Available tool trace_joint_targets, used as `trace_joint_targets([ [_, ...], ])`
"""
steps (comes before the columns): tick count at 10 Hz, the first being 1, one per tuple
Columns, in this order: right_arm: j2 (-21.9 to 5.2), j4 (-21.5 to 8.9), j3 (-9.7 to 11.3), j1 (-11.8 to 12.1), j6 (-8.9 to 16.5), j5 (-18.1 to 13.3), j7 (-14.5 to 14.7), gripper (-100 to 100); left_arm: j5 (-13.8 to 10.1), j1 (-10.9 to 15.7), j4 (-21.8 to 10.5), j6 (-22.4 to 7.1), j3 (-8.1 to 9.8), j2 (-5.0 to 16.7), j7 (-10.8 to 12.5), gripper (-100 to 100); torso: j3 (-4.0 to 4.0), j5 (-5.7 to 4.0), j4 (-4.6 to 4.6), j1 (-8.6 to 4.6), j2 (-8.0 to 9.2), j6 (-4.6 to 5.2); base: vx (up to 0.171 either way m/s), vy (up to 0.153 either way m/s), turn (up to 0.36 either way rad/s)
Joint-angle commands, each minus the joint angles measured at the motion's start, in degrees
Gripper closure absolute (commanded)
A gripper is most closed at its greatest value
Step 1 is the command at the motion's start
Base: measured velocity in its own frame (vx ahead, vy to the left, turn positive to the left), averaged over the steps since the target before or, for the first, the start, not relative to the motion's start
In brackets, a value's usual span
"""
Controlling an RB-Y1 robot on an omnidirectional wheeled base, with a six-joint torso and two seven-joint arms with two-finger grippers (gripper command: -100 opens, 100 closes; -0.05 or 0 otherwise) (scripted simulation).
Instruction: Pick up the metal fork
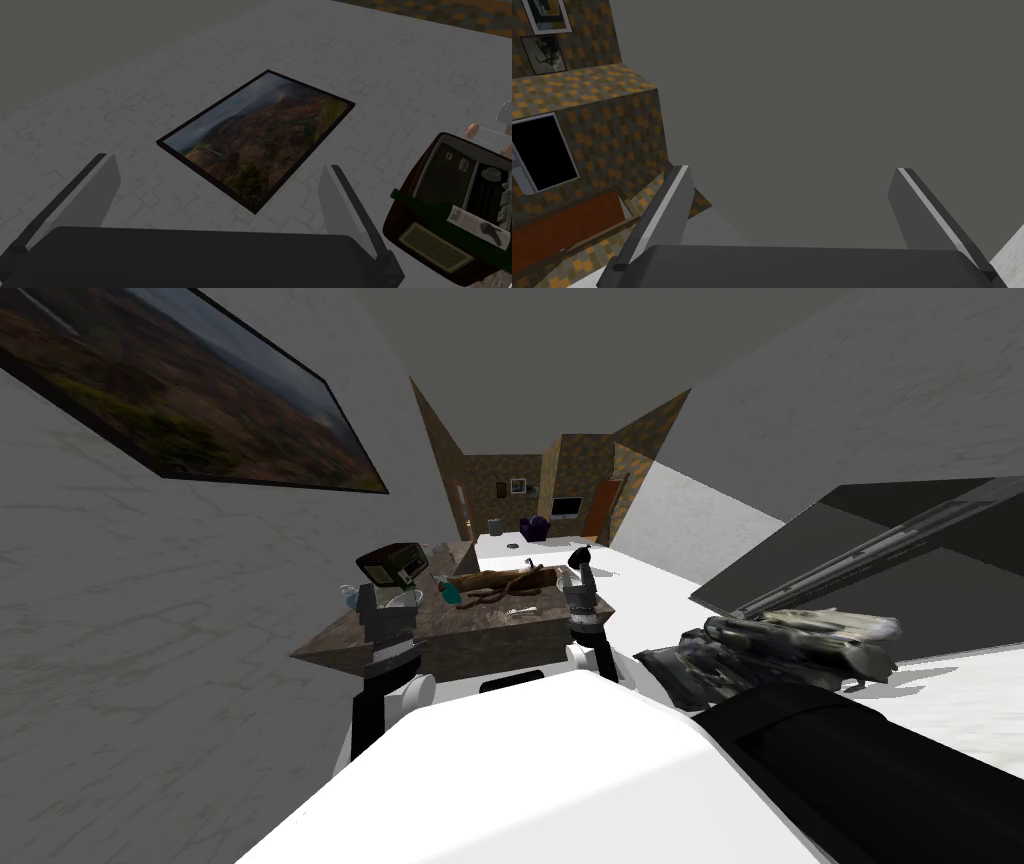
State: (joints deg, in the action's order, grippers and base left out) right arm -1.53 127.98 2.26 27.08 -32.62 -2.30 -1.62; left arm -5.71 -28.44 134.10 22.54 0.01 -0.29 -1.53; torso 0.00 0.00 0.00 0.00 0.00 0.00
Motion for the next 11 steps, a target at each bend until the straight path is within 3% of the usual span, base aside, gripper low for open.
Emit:
trace_joint_targets([
  [1, -2.9, -1.0, -0.2, -0.1, -0.2, -0.2, 0.5, -100, 0.0, 0.0, 0.0, 0.0, 0.0, 0.0, 0.0, 0, 0.0, 0.0, 0.0, 0.0, 0.0, 0.0, -0.004, -0.008, 0.114],
  [11, -18.9, -8.7, -0.9, -0.3, -1.6, -2.6, 3.7, -100, 0.0, 0.0, 0.0, 0.0, 0.0, 0.0, 0.0, 0, 0.0, -0.01, 0.0, -0.05, 0.0, 0.01, -0.006, -0.014, 0.107],
])
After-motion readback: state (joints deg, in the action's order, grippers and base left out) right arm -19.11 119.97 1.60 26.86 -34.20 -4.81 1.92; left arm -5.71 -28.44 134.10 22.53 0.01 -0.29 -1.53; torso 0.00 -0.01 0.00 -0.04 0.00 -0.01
